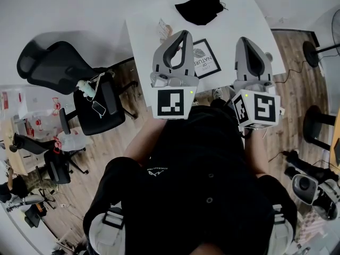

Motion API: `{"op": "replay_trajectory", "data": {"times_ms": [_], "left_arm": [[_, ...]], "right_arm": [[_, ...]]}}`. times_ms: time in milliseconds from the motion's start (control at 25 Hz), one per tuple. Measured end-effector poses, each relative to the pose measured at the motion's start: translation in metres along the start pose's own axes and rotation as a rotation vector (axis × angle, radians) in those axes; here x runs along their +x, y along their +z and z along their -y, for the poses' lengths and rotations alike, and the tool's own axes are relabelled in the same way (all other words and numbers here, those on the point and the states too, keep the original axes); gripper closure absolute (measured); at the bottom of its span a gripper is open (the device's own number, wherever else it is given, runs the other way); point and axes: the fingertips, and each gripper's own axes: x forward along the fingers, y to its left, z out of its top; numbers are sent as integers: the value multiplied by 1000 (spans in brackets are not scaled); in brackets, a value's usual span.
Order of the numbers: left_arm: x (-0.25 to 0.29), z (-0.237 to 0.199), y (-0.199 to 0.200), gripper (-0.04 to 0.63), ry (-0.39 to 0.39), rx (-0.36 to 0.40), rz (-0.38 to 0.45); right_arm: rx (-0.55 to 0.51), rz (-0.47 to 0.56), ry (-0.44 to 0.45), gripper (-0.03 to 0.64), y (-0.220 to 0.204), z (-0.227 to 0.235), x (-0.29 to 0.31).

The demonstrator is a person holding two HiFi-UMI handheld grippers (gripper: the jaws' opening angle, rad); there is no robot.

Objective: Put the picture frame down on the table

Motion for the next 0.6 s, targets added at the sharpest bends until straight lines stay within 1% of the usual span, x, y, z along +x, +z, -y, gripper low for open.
{"op": "replay_trajectory", "data": {"times_ms": [400,600], "left_arm": [[4,14,-2,588,-32,-6,-7],[5,14,-5,588,-35,-5,-27]], "right_arm": [[6,-8,-22,618,-1,9,-8],[11,-13,-31,618,-1,13,-8]]}}
